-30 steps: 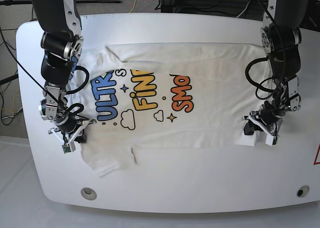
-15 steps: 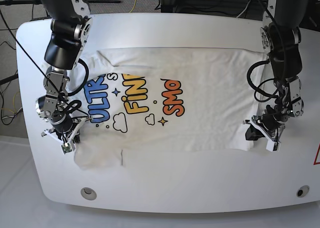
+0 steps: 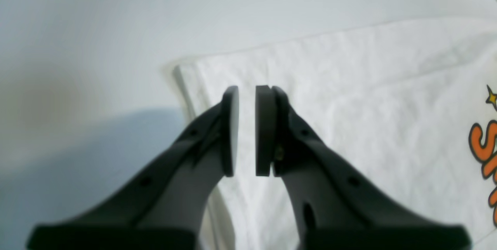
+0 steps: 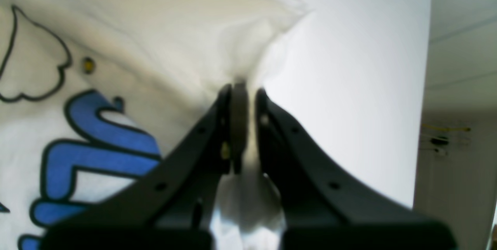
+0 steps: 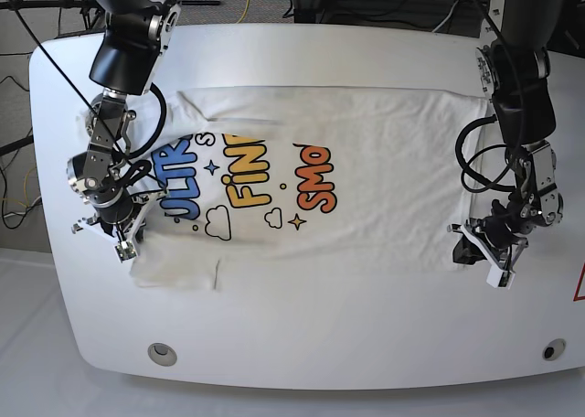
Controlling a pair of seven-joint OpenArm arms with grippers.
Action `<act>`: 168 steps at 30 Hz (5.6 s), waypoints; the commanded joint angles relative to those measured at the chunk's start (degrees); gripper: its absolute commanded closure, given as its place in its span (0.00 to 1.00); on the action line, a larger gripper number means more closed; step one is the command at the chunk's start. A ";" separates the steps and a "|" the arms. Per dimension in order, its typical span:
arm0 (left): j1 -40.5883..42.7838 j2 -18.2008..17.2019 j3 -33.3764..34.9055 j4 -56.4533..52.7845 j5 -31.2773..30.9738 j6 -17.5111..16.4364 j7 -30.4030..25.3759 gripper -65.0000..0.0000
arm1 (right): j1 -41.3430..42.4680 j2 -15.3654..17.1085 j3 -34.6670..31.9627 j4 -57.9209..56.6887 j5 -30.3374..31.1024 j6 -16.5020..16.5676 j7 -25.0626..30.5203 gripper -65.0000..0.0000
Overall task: Fold the T-shirt properly
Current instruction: 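Hold the side edges and drag the left gripper inward across the shirt, then lift both held edges and fold them over toward the collar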
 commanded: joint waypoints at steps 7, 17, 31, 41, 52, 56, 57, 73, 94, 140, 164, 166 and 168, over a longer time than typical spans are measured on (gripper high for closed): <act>0.69 -0.74 -0.11 8.03 -0.86 -0.45 3.24 0.89 | -1.29 1.36 0.29 4.01 0.16 -0.44 1.06 1.00; 2.19 -0.74 -0.46 4.34 -0.77 -0.45 -2.56 0.83 | -1.38 1.01 0.20 3.57 0.16 -0.44 1.06 1.00; 0.08 -0.57 -4.95 -3.04 -0.59 2.58 -13.37 0.23 | -1.11 0.75 -0.07 3.57 0.25 -0.44 1.06 1.00; -7.22 -0.48 0.15 -15.26 1.08 5.13 -19.88 0.23 | -1.11 0.75 -0.07 3.57 0.25 -0.44 1.06 1.00; -7.57 1.46 0.42 -18.87 5.03 13.66 -24.01 0.23 | -1.11 0.75 -0.07 3.57 0.33 -0.44 1.06 1.00; -7.57 2.78 0.50 -20.10 7.05 16.82 -24.01 0.23 | -1.11 0.75 -0.07 3.57 0.33 -0.44 1.06 1.00; -7.57 2.86 0.50 -20.19 7.85 18.06 -23.92 0.23 | -1.11 0.75 -0.07 3.57 0.33 -0.44 1.06 1.00; -6.17 8.67 0.50 -20.10 15.85 22.63 -19.96 0.23 | -1.11 0.75 -0.07 3.66 0.51 -0.44 1.06 1.00; -5.46 12.80 1.21 -20.01 16.02 22.54 -14.43 0.23 | -1.11 0.75 -0.07 3.66 0.60 -0.44 1.14 1.00; 1.31 10.51 3.14 0.30 15.76 9.53 -9.59 0.98 | -0.06 -0.48 -0.07 4.10 0.25 -0.44 1.14 1.00; -1.68 10.25 3.14 6.63 15.67 9.53 -6.34 0.98 | 0.12 -0.48 0.02 8.94 0.25 -0.44 1.06 1.00; -2.30 10.25 3.14 6.63 15.67 9.53 -6.34 0.98 | 0.03 -0.48 0.02 8.94 0.25 -0.44 1.06 1.00; -2.74 9.54 3.14 6.71 15.67 9.44 -6.16 0.98 | -0.06 -0.48 0.20 9.29 0.25 -0.44 1.06 1.00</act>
